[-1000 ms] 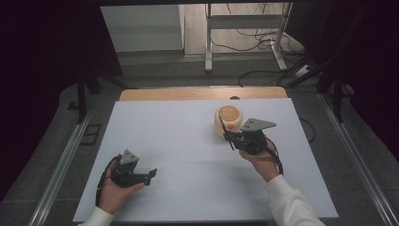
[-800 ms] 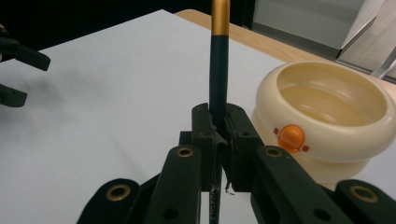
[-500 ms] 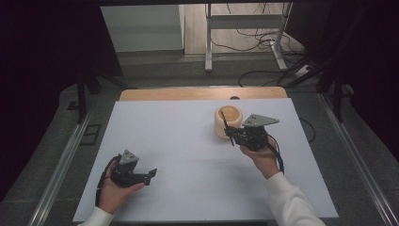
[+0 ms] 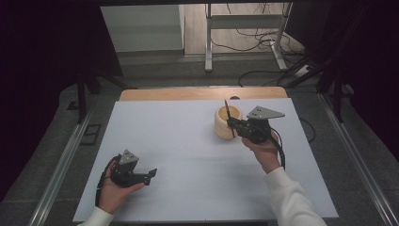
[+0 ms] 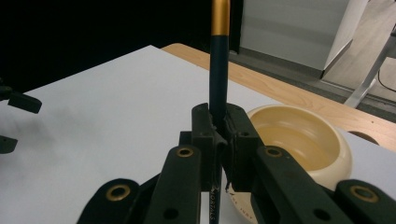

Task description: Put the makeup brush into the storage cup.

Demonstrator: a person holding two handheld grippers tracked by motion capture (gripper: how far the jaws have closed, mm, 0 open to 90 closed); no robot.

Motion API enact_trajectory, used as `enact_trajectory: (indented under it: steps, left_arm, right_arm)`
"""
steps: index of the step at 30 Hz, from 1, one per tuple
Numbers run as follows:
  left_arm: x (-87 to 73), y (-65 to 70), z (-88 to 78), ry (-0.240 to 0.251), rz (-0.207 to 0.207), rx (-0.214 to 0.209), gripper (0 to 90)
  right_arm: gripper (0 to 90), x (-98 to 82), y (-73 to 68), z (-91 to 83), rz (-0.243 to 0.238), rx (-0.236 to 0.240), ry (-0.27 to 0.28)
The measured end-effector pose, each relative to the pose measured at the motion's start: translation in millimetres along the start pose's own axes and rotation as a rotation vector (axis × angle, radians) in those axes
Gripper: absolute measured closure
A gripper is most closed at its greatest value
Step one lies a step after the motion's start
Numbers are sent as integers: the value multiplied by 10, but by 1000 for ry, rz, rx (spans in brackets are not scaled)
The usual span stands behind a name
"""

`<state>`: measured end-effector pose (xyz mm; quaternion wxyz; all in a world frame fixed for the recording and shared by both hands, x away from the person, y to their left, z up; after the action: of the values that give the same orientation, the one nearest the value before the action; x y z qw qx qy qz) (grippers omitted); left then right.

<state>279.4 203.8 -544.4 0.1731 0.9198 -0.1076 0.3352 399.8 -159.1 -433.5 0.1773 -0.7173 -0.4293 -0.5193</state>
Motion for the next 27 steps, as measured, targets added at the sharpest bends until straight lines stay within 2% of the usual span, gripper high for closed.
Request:
enact_trajectory:
  steps: [11,27]
  left_arm:
    - [-1,1,-4,1,2,-1,121]
    - [-1,2,-1,-1,3,-5,122]
  right_arm:
    - [840,31,113,19,24,-35,20]
    - [840,-34,266,104,65,-63,17]
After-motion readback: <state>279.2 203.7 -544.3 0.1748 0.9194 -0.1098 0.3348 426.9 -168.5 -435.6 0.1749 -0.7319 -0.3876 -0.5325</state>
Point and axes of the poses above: each handheld gripper's, and its own axes: z roughly forward along the jaws, x roughly out of its top, y roughly to its right, the point moved 4 cm from there along z, roughly forward along the jaws, and after that the axes turned 13 degrees about -z, right-handed, at the moved point
